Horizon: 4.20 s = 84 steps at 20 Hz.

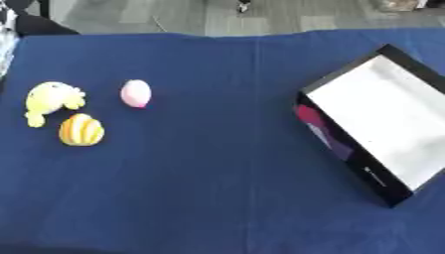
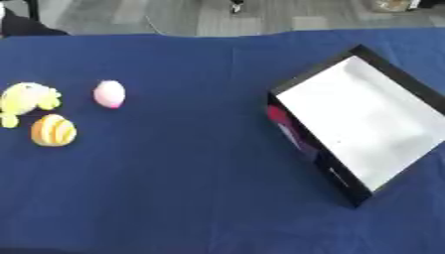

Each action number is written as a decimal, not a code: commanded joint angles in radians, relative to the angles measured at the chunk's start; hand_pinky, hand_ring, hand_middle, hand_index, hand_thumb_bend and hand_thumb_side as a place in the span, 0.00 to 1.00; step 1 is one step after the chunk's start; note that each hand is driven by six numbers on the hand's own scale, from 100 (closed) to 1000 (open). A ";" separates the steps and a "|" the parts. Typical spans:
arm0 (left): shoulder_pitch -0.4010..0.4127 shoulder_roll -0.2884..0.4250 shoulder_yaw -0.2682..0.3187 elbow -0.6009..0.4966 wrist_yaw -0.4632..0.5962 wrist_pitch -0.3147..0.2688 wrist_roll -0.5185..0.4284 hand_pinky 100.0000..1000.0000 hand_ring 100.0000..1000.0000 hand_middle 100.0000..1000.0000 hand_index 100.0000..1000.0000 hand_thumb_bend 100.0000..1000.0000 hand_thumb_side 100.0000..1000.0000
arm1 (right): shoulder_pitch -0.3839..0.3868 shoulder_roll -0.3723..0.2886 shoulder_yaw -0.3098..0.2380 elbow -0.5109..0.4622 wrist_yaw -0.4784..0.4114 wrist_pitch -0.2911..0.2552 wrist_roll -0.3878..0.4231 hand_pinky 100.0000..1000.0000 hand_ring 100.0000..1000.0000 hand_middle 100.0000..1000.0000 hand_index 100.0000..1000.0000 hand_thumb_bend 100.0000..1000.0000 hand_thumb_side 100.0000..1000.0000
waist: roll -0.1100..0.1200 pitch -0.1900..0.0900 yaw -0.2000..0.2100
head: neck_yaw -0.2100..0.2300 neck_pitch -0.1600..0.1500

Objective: Pick up the objects with one hand, pass them to the other hand, and then place them into the box on the other side of the table.

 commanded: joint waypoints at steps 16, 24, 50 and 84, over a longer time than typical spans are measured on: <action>-0.222 0.027 0.030 0.303 -0.566 -0.044 -0.612 0.89 0.92 0.77 0.85 0.70 0.16 | -0.017 -0.066 0.017 -0.008 -0.013 -0.053 0.010 1.00 1.00 1.00 1.00 0.00 0.50 | -0.015 0.015 0.005 | 0.022 -0.015; -0.221 0.044 0.039 0.321 -0.714 -0.023 -0.819 0.90 0.88 0.79 0.83 0.80 0.07 | -0.012 -0.067 0.023 -0.004 -0.002 -0.061 0.015 1.00 1.00 1.00 1.00 0.00 0.50 | -0.014 0.017 0.004 | 0.013 -0.017; -0.175 0.067 0.040 0.397 -1.049 -0.050 -0.937 0.89 0.86 0.84 0.83 0.87 0.05 | -0.006 -0.066 0.038 0.002 0.021 -0.070 0.029 1.00 1.00 1.00 1.00 0.00 0.49 | -0.010 0.023 -0.002 | 0.057 -0.018; -0.103 0.002 0.119 0.468 -1.025 0.074 -0.832 0.88 0.85 0.81 0.77 0.53 0.00 | -0.003 -0.030 0.052 0.011 0.067 -0.072 0.050 1.00 1.00 1.00 1.00 0.00 0.50 | -0.023 0.054 -0.014 | 0.110 -0.038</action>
